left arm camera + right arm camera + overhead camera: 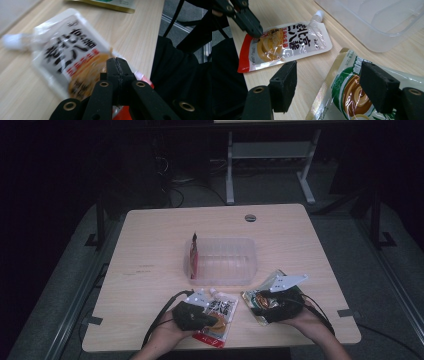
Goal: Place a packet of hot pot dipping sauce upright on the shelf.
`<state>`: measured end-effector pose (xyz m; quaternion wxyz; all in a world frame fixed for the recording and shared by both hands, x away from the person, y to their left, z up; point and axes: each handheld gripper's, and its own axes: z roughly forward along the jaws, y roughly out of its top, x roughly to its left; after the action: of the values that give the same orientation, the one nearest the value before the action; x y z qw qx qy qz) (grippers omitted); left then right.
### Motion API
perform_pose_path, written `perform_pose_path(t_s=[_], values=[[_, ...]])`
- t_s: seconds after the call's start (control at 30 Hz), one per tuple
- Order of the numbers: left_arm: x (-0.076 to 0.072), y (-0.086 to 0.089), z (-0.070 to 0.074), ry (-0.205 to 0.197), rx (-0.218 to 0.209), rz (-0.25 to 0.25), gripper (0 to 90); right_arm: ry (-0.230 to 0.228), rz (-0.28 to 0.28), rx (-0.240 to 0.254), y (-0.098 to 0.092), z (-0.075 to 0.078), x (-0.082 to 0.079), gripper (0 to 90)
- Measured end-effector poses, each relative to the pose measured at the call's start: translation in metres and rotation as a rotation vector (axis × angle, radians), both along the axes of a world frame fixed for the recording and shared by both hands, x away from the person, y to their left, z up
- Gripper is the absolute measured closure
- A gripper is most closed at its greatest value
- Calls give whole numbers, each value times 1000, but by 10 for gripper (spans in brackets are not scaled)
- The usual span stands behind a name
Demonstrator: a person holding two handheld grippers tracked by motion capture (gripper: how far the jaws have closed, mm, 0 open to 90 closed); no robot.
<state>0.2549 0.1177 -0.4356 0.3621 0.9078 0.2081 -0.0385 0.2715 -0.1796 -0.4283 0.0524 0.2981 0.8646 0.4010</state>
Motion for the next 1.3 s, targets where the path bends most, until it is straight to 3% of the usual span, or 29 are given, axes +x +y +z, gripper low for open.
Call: perform_pose_path(t_s=[0.13, 0.2, 0.37, 0.57, 0.7, 0.97, 1.13, 1.3], values=[[-3, -17, -7, 7, 21, -41, 897, -4, 1, -3, 0, 0, 0, 300], [-5, -22, -12, -9, 71, -64, 897, -6, -1, -7, -1, -1, 0, 300], [-3, -17, -17, 37, 47, -39, 897, -6, 1, -13, -1, -1, 1, 300], [-3, -15, -16, 47, 57, -35, 897, -3, 2, -13, 0, -2, 1, 300], [-7, -19, -16, 22, 83, -54, 897, 0, 1, -14, 1, -3, 1, 300], [0, 7, -12, 0, 135, -3, 898, -4, 4, -14, 0, -4, 1, 300], [6, 25, -11, 4, 134, 61, 897, 3, 5, -15, 1, -4, 1, 300], [14, 37, -10, -22, 155, 102, 897, 7, 9, -17, 1, -4, 1, 302]])
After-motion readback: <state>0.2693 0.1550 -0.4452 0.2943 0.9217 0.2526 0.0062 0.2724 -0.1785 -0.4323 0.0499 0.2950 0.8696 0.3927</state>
